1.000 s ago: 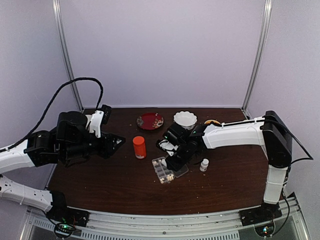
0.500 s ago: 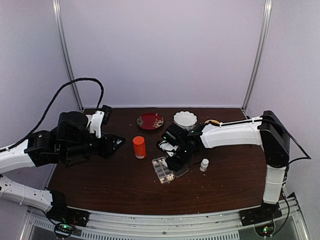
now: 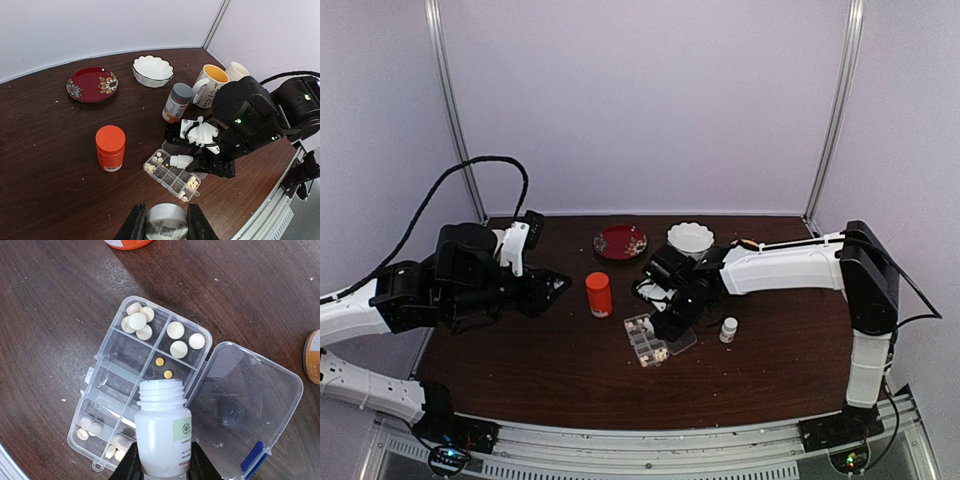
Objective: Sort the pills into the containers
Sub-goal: Pour the pill into the compartment of the pill container.
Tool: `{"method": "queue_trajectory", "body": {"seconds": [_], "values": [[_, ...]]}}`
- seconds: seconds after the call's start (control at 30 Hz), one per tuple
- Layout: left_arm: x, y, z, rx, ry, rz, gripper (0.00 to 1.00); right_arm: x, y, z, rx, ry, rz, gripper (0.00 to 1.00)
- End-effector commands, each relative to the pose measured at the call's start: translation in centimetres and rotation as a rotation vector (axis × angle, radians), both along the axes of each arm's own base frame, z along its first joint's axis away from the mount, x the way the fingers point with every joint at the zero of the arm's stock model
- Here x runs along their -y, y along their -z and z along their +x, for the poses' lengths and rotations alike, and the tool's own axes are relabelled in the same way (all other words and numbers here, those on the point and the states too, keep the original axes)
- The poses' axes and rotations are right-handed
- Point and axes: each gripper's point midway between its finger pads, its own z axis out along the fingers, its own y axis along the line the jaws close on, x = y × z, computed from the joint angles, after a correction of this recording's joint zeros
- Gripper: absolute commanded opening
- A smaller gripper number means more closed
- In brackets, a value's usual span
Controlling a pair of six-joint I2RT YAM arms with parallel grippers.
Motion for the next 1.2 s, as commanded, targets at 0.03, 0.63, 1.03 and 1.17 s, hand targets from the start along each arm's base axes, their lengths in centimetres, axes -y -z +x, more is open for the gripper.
{"method": "queue_trajectory", "body": {"seconds": [0.03,0.63,1.03,1.17], "values": [[0.0,-0.8,0.3,0.021,0.000,-0.016,0.00,0.5,-0.1,0.6,0.003,0.014,-0.047,0.00],[0.2,-0.6,0.2,0.014,0.003,-0.015,0.00,0.4,-0.4,0.5,0.018,0.019,-0.010,0.00],[0.1,-0.4,0.3,0.014,0.002,-0.011,0.00,0.1,-1.5,0.6,0.047,0.029,0.040,0.00],[0.1,-0.5,0.3,0.014,0.000,-0.014,0.00,0.2,-0.6,0.6,0.013,0.013,-0.020,0.00]]}}
